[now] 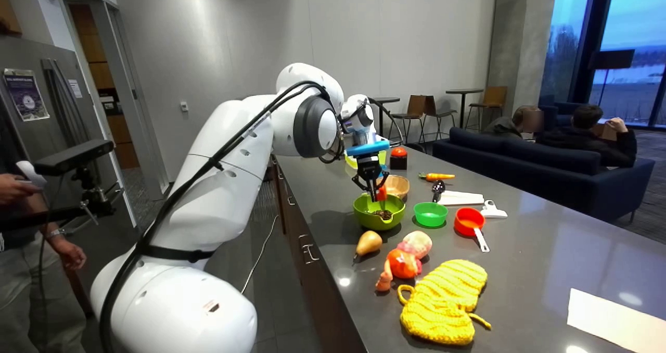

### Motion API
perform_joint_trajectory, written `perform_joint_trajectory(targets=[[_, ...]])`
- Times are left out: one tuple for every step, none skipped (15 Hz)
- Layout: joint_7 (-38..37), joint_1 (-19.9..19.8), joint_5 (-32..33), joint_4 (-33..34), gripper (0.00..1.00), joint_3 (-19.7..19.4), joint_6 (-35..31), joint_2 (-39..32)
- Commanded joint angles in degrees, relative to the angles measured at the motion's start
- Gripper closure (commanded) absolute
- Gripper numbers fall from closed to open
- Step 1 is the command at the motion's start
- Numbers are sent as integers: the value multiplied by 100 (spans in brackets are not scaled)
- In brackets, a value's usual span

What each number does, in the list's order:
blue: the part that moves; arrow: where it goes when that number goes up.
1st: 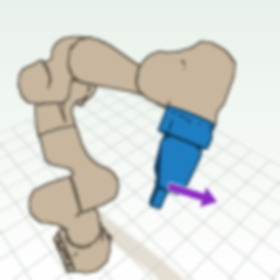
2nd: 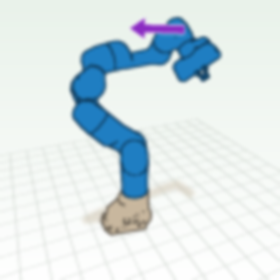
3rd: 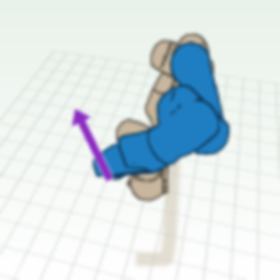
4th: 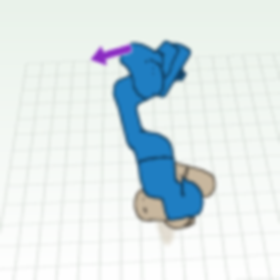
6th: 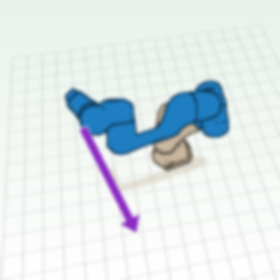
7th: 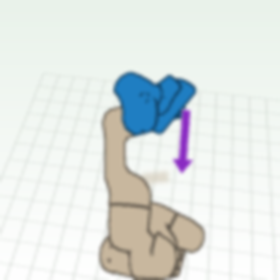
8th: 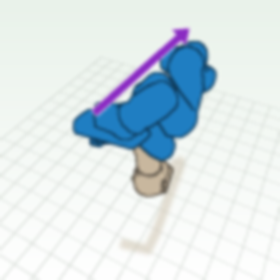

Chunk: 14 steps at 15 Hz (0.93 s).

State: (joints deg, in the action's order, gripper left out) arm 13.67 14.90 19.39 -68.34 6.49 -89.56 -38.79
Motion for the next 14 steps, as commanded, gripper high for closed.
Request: perform_joint_trajectory(targets=[[66, 167, 394, 355, 99, -136, 106, -255], [71, 173, 444, 397, 99, -139, 116, -297], [79, 168, 456, 445, 99, -134, 132, -337], [85, 154, 436, 480, 99, -127, 149, -359], [87, 154, 432, 514, 99, -130, 165, -381], [82, 159, 440, 554, 99, -142, 179, -406], [66, 172, 462, 603, 99, -164, 198, -434], [21, 204, 528, 645, 99, -211, 209, -461], [-27, 232, 605, 669, 99, -257, 180, -480], [-60, 260, 691, 701, 99, -298, 159, -500], [-53, 286, 771, 746, 99, -332, 161, -540], [-45, 295, 808, 781, 99, -348, 176, -572], [-31, 300, 817, 807, 99, -355, 193, -604], [-35, 305, 799, 847, 99, -359, 217, -639]])
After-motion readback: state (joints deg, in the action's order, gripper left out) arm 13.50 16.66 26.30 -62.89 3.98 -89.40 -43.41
